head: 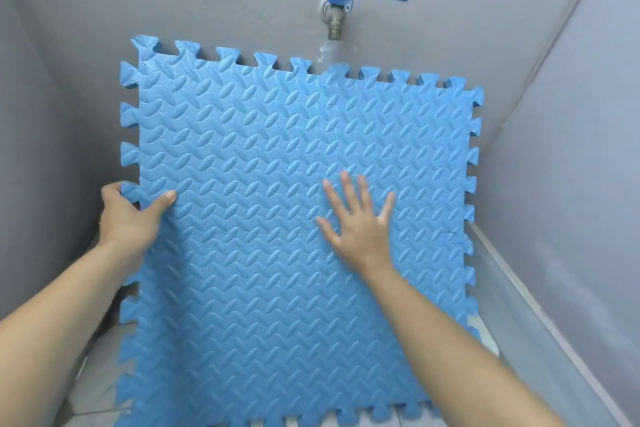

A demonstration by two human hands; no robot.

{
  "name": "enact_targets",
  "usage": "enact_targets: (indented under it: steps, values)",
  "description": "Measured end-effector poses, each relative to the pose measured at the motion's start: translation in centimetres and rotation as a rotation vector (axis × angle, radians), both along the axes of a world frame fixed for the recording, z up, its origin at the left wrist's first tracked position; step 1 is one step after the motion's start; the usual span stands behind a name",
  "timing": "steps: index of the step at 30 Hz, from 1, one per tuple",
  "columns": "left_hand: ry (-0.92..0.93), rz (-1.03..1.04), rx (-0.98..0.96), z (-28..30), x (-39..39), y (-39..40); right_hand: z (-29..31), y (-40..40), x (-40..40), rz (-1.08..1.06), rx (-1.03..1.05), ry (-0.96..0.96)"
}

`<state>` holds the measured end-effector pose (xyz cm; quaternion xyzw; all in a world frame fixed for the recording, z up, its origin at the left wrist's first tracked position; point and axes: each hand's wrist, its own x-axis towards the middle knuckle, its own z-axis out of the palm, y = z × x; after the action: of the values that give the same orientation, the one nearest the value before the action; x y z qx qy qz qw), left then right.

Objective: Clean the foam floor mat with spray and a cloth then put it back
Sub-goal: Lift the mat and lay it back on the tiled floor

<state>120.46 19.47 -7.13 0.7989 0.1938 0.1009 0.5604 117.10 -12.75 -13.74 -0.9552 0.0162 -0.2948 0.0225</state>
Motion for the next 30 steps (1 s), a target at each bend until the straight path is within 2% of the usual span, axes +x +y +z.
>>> enact_targets:
  steps: [2, 3, 4, 6, 7, 10, 12, 14, 19, 21, 22, 23, 24, 25, 28, 30]
  values:
    - [0.016, -0.011, 0.013, 0.5, 0.1, -0.2, 0.0, -5.6, -1.9, -0.346, 0.384, 0.061]
    - [0.028, -0.010, 0.009, 0.6, 0.0, -0.3, -0.3, -6.2, -2.9, -0.448, 0.526, 0.098]
    - [0.044, -0.009, 0.005, 0.5, 0.0, -0.4, -1.1, -5.3, -3.8, -0.495, 0.563, 0.136]
    - [0.055, 0.003, 0.012, 0.3, 0.0, -0.6, -4.4, -1.2, -5.9, -0.380, 0.362, 0.223]
    - [0.057, 0.013, 0.020, 0.4, 0.0, -0.7, -6.4, 1.5, -7.4, -0.219, 0.204, 0.242]
    - [0.063, 0.019, 0.048, 0.4, 0.1, -0.5, -12.2, 8.5, -14.2, 0.472, -0.350, 0.288]
    - [0.068, 0.013, 0.074, 0.4, 0.1, -0.2, -13.6, 8.1, -16.5, 0.654, -0.527, 0.354]
    - [0.070, 0.007, 0.087, 0.4, 0.1, -0.1, -13.3, 4.7, -15.8, 0.528, -0.415, 0.271]
    - [0.088, 0.010, 0.103, 0.5, 0.3, 0.1, -11.8, -5.6, -17.5, -0.172, 0.096, 0.366]
    - [0.089, 0.008, 0.106, 0.4, 0.5, 0.1, -11.9, -5.8, -18.9, -0.442, 0.397, 0.364]
    - [0.092, 0.010, 0.108, 0.3, 0.5, 0.2, -12.2, -5.2, -19.1, -0.533, 0.476, 0.355]
    - [0.091, 0.012, 0.112, 0.3, 0.4, 0.2, -12.6, -4.3, -19.2, -0.543, 0.456, 0.359]
    - [0.088, 0.011, 0.118, 0.2, 0.4, 0.1, -12.9, -3.1, -19.3, -0.472, 0.362, 0.368]
    - [0.086, 0.011, 0.122, 0.2, 0.4, 0.1, -13.2, -1.8, -19.4, -0.316, 0.228, 0.384]
    - [0.095, -0.024, 0.114, 0.0, 0.2, 0.1, -13.9, 2.7, -18.8, 0.439, -0.328, 0.338]
    - [0.061, -0.033, 0.123, -0.1, 0.0, 0.2, -11.8, 3.6, -15.0, 0.718, -0.559, 0.308]
